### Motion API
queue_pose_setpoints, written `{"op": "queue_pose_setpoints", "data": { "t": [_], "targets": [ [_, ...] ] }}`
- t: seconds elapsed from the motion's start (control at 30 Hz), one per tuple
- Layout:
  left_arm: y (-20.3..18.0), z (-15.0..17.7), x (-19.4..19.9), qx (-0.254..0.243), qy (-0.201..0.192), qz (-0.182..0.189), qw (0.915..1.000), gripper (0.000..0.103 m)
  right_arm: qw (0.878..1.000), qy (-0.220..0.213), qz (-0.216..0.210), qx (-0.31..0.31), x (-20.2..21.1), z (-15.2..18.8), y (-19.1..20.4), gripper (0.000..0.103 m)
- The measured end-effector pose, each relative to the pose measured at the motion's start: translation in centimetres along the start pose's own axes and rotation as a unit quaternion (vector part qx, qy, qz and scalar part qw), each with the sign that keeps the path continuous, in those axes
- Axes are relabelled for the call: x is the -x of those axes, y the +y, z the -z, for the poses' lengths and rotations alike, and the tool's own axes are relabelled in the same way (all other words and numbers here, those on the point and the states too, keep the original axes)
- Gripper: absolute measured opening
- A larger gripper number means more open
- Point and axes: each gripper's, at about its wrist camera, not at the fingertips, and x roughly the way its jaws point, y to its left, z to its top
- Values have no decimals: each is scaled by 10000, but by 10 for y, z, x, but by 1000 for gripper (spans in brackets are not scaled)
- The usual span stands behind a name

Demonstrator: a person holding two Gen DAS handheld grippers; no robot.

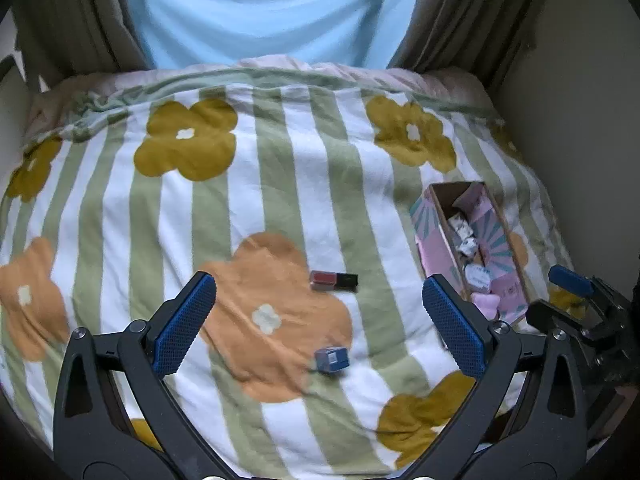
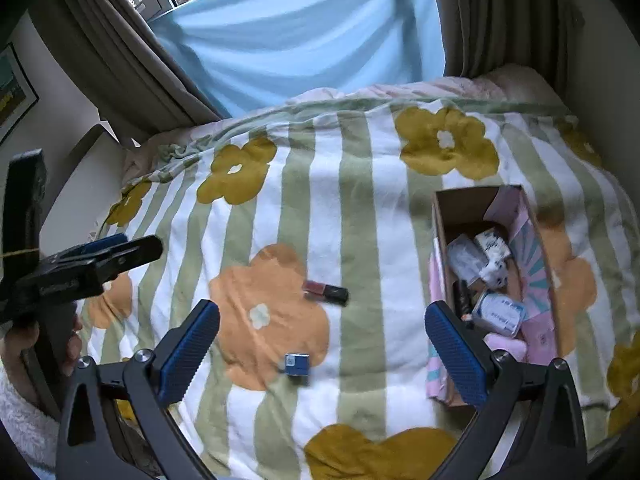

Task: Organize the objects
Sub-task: 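Move both tools out of the box toward the red lipstick and blue cube box, then grasp the red lipstick with the left tool while the right tool grasps the blue cube box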

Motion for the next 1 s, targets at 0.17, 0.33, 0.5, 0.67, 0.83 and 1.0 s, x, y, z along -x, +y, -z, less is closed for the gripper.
{"op": "queue_pose_setpoints", "data": {
  "t": [0.17,0.33,0.5,0.67,0.83,1.0],
  "targets": [
    [3,-2,-22,-196,264,100,9994,103,9999,96,-35,-13,-15,20,12,102],
    [3,-3,-67,-462,601,175,9970,103,9991,312,-215,-213,-51,49,17,102],
    [-2,3,-125,-756,1027,226,9916,103,9976,597,-170,-309,-100,80,19,102],
    [-11,11,-186,-938,1400,350,9851,102,9966,750,-169,-291,-146,104,16,102],
    [-29,20,-243,-1116,1730,447,9775,102,9953,941,-239,-64,-186,124,24,92],
    [-43,27,-285,-1157,1912,449,9737,101,9951,918,-357,117,-205,134,31,90]
  ]
}}
